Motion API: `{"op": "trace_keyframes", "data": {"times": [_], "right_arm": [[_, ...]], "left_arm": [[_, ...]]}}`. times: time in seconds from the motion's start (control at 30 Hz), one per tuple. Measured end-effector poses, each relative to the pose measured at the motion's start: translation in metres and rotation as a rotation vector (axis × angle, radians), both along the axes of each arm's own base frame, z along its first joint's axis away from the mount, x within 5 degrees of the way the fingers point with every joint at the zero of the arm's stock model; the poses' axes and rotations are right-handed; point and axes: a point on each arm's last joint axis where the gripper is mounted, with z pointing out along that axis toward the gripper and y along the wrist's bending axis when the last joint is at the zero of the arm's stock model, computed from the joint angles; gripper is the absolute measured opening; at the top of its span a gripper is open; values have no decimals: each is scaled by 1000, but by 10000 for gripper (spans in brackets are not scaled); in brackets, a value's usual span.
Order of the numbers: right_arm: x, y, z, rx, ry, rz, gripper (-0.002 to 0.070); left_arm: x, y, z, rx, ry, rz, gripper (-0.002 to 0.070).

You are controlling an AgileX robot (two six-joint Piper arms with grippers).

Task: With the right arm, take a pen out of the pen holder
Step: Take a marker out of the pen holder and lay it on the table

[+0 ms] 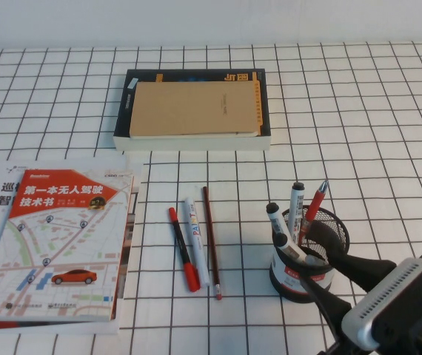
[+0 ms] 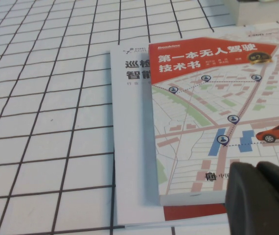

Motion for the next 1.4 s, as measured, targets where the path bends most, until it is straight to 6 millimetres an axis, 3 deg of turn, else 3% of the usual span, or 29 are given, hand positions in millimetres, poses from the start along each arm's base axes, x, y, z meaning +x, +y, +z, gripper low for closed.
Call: {"op": "trace_keyframes", "data": {"times": [0.53,0.83,1.4], "right_arm": [[8,4,-10,-16,11,-58,316],[9,5,-9,-10,10,-65,248],[14,12,-14,-31,43,-79,240]], "left_arm": [[0,0,0,0,0,0,-4],[0,0,0,0,0,0,-4],[0,0,0,0,0,0,-4]]}}
